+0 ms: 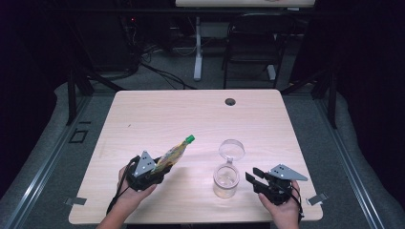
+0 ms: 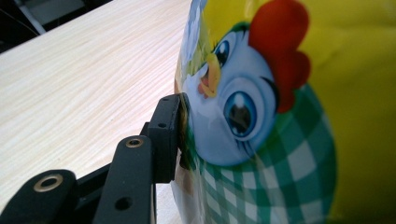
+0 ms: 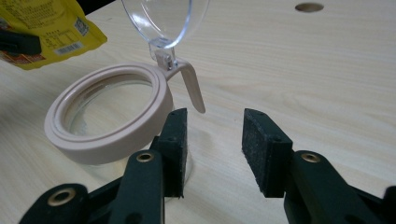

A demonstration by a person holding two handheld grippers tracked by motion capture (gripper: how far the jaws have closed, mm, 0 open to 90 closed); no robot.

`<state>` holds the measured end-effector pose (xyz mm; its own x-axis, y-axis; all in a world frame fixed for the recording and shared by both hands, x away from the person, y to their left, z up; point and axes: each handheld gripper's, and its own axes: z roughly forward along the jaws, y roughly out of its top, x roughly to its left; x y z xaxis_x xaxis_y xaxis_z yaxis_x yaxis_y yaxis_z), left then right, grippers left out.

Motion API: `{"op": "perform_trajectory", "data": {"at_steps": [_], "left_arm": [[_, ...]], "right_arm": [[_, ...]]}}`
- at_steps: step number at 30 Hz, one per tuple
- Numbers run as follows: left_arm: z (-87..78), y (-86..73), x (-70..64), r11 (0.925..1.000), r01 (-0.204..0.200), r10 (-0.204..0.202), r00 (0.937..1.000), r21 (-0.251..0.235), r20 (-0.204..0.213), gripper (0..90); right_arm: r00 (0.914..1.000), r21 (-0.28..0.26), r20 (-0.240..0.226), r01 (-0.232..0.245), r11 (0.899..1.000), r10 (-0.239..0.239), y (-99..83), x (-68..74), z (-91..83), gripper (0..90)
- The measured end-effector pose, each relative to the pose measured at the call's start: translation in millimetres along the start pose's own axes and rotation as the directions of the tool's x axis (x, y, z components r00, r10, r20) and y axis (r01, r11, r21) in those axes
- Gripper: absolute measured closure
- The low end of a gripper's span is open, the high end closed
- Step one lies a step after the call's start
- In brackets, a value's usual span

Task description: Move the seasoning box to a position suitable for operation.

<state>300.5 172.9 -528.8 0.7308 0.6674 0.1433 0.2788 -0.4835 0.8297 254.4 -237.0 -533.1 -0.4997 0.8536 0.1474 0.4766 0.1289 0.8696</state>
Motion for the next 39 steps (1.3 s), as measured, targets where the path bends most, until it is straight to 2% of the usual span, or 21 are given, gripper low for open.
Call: {"op": "perform_trajectory", "data": {"at_steps": [3,5,8,13,16,21,26,28,31,34,38,39], "left_arm": [[0.8,1.3,-4.9,0.9990,-0.042,0.043,0.9989,0.014,-0.019,58.3],[1.6,2.2,-7.7,0.9975,-0.068,0.068,0.9974,0.022,-0.024,58.3],[3.5,2.8,-12.0,0.9947,-0.097,0.097,0.9951,0.036,-0.016,58.3],[6.6,3.8,-18.7,0.9879,-0.144,0.145,0.9894,0.058,-0.013,58.3],[8.0,3.9,-21.6,0.9864,-0.153,0.154,0.9880,0.059,-0.012,58.3],[8.8,4.7,-25.7,0.9780,-0.193,0.196,0.9801,0.079,-0.030,58.3],[9.8,5.0,-30.7,0.9659,-0.240,0.246,0.9675,0.096,-0.057,58.3],[9.7,5.7,-32.5,0.9563,-0.271,0.279,0.9581,0.110,-0.066,58.3],[10.7,5.7,-36.1,0.9471,-0.298,0.309,0.9476,0.118,-0.082,58.3],[11.7,5.8,-40.0,0.9330,-0.333,0.347,0.9325,0.137,-0.099,58.3],[13.6,5.6,-44.0,0.9212,-0.359,0.377,0.9192,0.150,-0.115,58.3],[14.1,5.2,-44.8,0.9214,-0.359,0.377,0.9188,0.149,-0.117,58.3]], "right_arm": [[0.9998,-0.040,0.012,0.014,0.999,-0.013,1.2,2.3,-2.8,62.5],[0.9998,-0.047,0.016,0.015,0.999,-0.014,2.5,2.8,-5.0,63.7],[1.0000,-0.045,0.006,0.000,0.999,0.001,2.0,2.6,-5.4,64.0],[0.9998,-0.043,0.010,0.018,0.999,-0.018,1.8,3.5,-5.9,64.2],[0.9993,-0.040,0.009,0.036,0.999,-0.035,2.2,5.4,-6.1,64.1],[0.9985,-0.040,0.007,0.055,0.998,-0.055,2.3,7.0,-5.4,63.4],[0.9982,-0.045,-0.001,0.059,0.997,-0.060,2.4,7.7,-5.9,63.4],[0.9979,-0.045,-0.002,0.064,0.997,-0.064,2.2,8.2,-5.3,63.4],[0.9976,-0.045,-0.004,0.069,0.997,-0.069,2.1,8.6,-4.7,63.1],[0.9976,-0.047,-0.003,0.069,0.997,-0.069,2.0,8.9,-4.8,62.8],[0.9980,-0.050,-0.012,0.062,0.997,-0.062,1.9,9.1,-4.8,62.8],[0.9979,-0.048,-0.011,0.063,0.997,-0.064,2.0,9.3,-4.8,62.9]]}}
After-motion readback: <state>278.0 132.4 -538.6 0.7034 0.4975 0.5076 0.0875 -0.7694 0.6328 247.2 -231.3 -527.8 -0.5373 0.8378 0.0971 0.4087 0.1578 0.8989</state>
